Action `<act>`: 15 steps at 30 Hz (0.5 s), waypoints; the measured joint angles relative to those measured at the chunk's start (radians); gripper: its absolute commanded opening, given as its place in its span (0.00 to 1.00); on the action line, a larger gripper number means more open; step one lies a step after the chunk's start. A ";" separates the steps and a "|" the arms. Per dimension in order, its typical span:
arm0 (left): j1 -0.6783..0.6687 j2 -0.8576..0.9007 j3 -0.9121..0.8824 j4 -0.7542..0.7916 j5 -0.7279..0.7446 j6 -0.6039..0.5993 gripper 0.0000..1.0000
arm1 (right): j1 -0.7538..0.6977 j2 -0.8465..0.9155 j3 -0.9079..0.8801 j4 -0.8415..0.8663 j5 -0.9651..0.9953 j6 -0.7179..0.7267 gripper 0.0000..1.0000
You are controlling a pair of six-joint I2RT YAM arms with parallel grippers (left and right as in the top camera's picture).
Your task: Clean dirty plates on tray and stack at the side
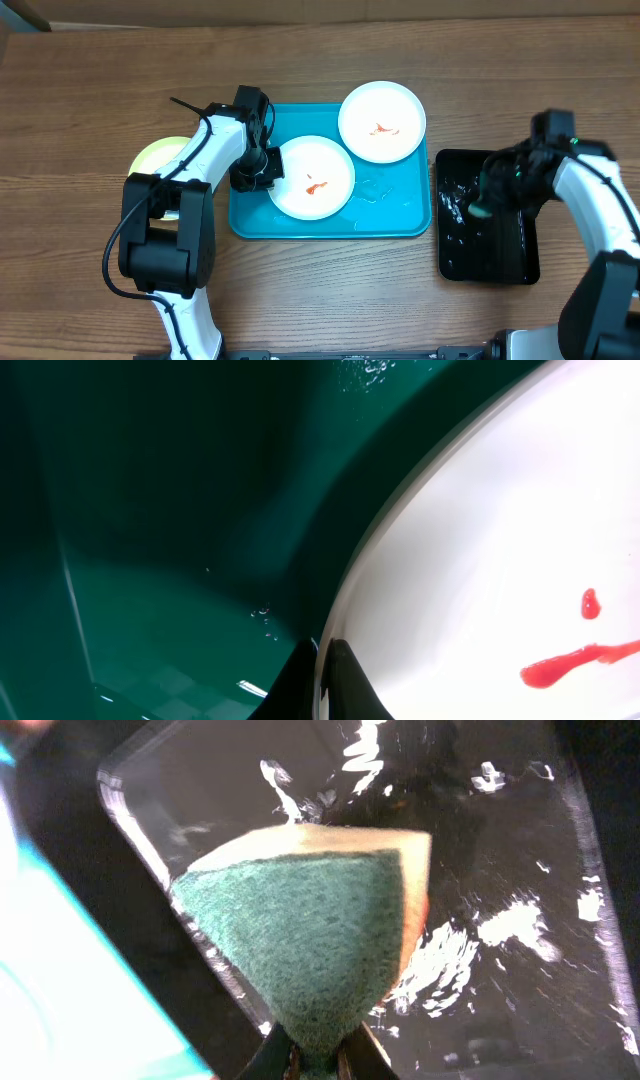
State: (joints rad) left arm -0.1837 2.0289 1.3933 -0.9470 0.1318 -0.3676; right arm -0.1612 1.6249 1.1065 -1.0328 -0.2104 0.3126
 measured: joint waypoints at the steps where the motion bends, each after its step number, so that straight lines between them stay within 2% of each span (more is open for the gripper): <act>1: 0.000 0.000 0.000 0.000 0.000 0.000 0.04 | 0.000 -0.007 0.034 -0.035 0.002 0.000 0.04; 7: 0.000 0.000 0.000 0.000 0.000 0.000 0.04 | 0.000 -0.037 0.058 -0.120 0.008 0.000 0.05; 15: 0.000 0.000 0.000 0.000 0.000 0.000 0.04 | 0.000 -0.037 -0.192 0.076 -0.011 0.001 0.07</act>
State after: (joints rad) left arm -0.1837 2.0289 1.3933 -0.9470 0.1322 -0.3676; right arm -0.1612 1.5883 0.9146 -0.9565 -0.2218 0.3134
